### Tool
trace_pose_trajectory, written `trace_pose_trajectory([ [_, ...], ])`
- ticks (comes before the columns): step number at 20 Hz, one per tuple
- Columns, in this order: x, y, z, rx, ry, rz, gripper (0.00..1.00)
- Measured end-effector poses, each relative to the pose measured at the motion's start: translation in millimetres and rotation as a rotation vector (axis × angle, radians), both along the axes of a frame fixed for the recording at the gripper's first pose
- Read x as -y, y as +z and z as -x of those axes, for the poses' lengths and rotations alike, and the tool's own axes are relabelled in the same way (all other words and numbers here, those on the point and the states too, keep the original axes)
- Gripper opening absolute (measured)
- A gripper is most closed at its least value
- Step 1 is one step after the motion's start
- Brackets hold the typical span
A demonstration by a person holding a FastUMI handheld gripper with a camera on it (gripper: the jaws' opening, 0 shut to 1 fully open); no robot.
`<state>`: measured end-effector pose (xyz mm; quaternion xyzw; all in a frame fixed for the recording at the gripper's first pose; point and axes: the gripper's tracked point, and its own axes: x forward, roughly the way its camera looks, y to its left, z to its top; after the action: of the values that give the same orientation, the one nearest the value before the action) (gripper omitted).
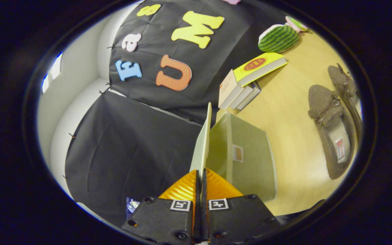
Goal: Open the storage box then place both shoes into the box .Put the left shoe in first, then the right shoe, with the right side of both shoes facing outward in a uniform manner.
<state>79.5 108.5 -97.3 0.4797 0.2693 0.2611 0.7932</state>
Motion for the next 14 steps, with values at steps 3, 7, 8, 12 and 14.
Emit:
trace_pose_trajectory([
  [3,-27.7,35.4,4.8,0.055,0.023,0.061,0.06],
  [7,-72.2,73.2,9.1,0.12,0.066,0.188,0.06],
  [8,-87.3,83.2,11.2,0.144,0.083,0.221,0.06],
  [12,-149.8,101.7,22.1,0.234,0.168,0.37,0.09],
  [14,-175.3,102.8,27.1,0.283,0.22,0.44,0.15],
])
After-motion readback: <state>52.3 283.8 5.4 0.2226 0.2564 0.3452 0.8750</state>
